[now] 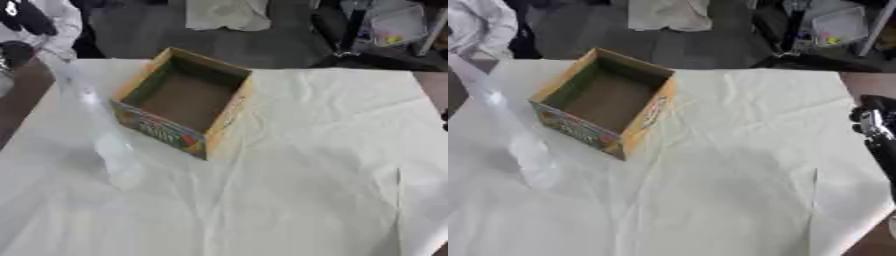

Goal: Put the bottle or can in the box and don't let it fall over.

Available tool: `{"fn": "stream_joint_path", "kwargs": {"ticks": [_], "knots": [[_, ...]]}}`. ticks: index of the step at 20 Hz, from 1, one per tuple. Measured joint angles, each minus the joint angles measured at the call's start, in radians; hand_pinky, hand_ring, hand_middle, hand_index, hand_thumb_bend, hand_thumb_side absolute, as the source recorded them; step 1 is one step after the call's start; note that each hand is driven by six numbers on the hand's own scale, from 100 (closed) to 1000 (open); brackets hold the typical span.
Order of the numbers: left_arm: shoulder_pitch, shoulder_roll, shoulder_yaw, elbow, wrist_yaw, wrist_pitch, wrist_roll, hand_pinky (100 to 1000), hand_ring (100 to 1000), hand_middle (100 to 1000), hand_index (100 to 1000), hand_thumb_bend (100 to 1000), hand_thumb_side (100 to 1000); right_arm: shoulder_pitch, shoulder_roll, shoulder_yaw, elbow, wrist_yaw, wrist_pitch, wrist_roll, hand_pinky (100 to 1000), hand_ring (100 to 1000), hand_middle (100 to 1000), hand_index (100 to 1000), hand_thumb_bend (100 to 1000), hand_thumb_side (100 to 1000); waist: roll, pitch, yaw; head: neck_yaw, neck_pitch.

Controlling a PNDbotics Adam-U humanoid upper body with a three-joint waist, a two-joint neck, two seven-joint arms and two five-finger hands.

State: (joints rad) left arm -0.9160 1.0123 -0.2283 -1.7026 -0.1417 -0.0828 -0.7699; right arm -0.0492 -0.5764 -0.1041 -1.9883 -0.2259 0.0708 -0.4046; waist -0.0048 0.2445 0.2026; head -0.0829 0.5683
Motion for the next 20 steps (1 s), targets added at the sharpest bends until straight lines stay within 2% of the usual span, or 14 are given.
{"fn": "stream_joint_path", "kwargs": {"ticks": [5,11,20], "knots": [[-0.011,-0.017,-0.008,0.018,-0.003,-0.018,-0.009,887,887,840,893,187,743,-0.004,0.000,0.002,0.000,0.000,0.002,0.002,725,706,599,729,100,590,0.000,0.007,-0.005,0.001,0.000],[-0.027,-0.035,-0.008,0.044,-0.027,-0.035,-0.005,892,891,842,892,167,650,-0.011,0.003,0.007,0.000,0.000,0.006,0.007,725,705,599,729,100,591,0.001,0.013,-0.006,0.002,0.000],[-0.045,-0.064,-0.009,0.105,-0.041,-0.036,-0.038,889,888,842,886,114,596,-0.011,0.009,0.013,0.000,0.000,0.009,0.009,726,705,601,729,100,597,0.003,0.020,-0.013,0.009,0.000]]}}
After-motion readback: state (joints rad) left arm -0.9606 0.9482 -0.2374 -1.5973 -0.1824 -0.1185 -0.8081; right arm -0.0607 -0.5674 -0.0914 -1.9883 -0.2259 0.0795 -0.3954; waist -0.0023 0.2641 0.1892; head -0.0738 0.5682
